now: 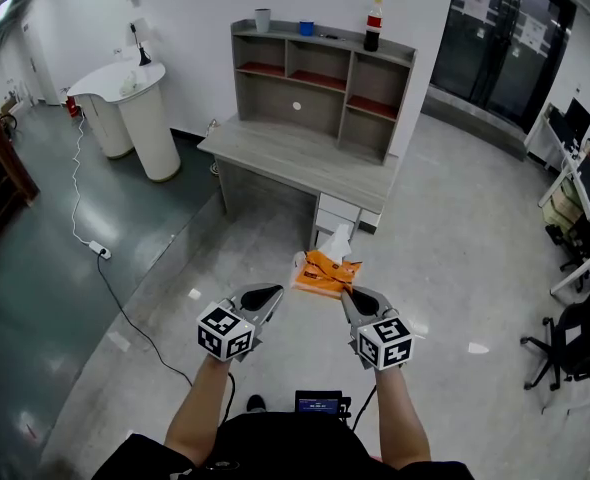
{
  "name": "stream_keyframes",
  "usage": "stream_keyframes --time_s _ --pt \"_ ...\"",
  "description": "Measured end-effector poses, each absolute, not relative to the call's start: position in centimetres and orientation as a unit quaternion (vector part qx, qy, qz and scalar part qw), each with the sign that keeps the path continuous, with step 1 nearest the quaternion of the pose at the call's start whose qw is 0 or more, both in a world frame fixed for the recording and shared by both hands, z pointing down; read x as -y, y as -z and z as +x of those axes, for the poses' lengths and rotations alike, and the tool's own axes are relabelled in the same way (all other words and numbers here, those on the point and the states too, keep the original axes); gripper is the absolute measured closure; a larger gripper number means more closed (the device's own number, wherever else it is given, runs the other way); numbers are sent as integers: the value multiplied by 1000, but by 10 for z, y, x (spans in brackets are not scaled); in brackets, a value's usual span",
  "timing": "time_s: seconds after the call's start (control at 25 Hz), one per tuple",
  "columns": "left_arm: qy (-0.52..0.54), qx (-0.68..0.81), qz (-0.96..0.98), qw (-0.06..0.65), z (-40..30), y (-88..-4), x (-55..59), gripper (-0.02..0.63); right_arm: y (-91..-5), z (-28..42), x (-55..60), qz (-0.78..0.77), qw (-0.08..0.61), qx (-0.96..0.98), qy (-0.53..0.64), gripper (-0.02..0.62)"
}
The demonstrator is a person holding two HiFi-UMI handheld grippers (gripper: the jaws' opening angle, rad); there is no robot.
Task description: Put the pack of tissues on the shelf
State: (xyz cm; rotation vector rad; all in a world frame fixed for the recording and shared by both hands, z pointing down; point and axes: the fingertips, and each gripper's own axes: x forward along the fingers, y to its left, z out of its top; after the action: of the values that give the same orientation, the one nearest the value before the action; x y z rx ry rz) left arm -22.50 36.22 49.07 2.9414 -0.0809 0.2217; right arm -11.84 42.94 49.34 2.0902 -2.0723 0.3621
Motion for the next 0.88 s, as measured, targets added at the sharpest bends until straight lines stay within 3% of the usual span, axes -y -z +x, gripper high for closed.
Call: stream_keyframes --time_s 0.88 --pt "-73 64 990 105 -196 -512 -377 603 -515 -76 -443 688 80 709 -133 589"
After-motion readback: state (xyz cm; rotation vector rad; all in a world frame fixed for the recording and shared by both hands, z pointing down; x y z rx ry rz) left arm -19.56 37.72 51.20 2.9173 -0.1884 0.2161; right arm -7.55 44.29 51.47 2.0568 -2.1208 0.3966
